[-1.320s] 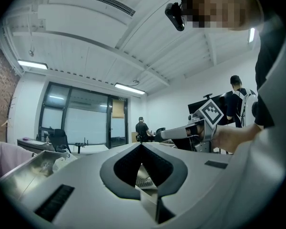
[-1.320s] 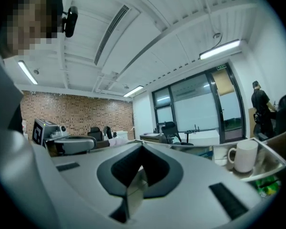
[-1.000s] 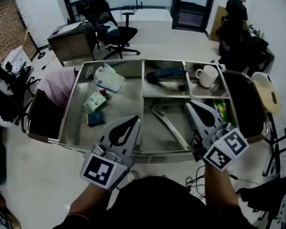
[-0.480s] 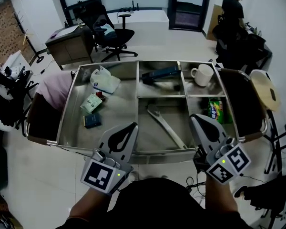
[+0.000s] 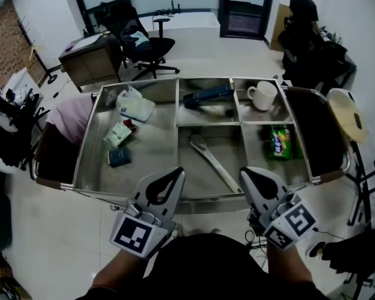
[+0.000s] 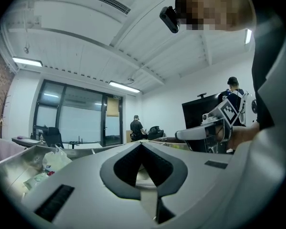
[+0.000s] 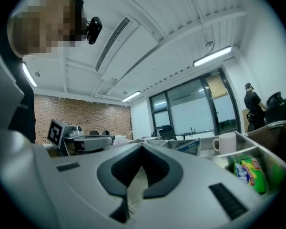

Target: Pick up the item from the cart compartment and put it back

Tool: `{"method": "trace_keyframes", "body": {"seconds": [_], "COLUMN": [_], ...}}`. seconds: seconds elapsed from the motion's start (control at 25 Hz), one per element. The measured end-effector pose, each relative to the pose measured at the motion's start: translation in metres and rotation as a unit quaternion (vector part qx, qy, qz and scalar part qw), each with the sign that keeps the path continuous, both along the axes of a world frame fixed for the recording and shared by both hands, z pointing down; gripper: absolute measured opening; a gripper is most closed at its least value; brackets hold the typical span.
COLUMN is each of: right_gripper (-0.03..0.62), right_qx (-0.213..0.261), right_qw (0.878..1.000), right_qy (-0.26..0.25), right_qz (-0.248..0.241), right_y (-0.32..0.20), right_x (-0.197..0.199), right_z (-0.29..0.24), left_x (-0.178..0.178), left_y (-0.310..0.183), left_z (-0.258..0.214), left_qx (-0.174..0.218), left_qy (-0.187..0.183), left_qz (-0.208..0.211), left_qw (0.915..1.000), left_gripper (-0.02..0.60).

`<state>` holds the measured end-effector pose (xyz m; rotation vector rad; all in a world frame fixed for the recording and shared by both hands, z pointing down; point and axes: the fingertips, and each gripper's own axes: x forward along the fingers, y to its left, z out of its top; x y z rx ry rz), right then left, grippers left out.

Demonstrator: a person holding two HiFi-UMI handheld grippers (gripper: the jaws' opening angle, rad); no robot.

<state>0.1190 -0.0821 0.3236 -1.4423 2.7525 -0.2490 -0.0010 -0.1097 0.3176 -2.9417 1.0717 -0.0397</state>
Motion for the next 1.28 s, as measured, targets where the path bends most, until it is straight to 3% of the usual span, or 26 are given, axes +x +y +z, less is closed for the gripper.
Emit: {"method": "trace_keyframes", "body": {"seconds": [0.68, 1.28], "right_gripper": [0.012, 0.012], "right_qx": [0.01, -0.012], "right_qw": [1.0, 1.0], "right_qy": [0.022, 0.018], "right_qz": [-0.01, -0.009], "right_y": [-0.003, -0.003], "right_x": [-0.009, -0.01], "right_z": [0.003, 0.011], "left_x": [-0.002, -0.004], "left_y": [0.005, 0.0], "left_z": [-0.004, -0.001], "left_qx": [0.004, -0.002], "left_qy": [-0.006, -0.005], "left_qz": [0.001, -0.001], "left_qw": [1.0, 1.0], "left_gripper": [0.0, 0.0]}}
